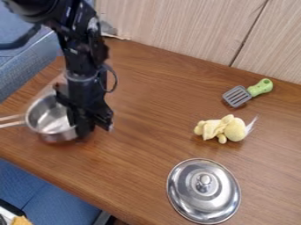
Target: Move the silver sauce pan to the middle top of the table
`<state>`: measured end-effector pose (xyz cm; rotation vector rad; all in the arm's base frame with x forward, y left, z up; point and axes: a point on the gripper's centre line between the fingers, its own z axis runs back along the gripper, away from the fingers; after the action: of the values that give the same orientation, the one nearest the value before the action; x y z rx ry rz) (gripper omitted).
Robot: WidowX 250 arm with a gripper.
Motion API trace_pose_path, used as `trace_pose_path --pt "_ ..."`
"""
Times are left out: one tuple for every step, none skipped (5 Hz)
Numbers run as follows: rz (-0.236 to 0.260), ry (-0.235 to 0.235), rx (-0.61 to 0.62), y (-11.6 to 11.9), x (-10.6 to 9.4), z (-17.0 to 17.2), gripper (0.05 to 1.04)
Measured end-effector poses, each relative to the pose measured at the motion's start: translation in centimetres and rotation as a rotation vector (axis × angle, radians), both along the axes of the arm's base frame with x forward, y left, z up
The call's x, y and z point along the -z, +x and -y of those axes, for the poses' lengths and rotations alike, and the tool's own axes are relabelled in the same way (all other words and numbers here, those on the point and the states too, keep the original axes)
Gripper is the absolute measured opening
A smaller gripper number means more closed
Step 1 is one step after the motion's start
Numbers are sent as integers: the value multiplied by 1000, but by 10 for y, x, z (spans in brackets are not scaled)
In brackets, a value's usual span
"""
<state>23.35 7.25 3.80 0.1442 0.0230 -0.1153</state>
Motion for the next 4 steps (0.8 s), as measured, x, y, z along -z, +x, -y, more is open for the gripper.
trace_pose_path --pt "2 21 64 20 -21 1 79" --pt "71 13 151 51 -44 15 79" --pt "117 10 264 92 -54 40 79" --pt "145 -10 338 124 -56 62 79"
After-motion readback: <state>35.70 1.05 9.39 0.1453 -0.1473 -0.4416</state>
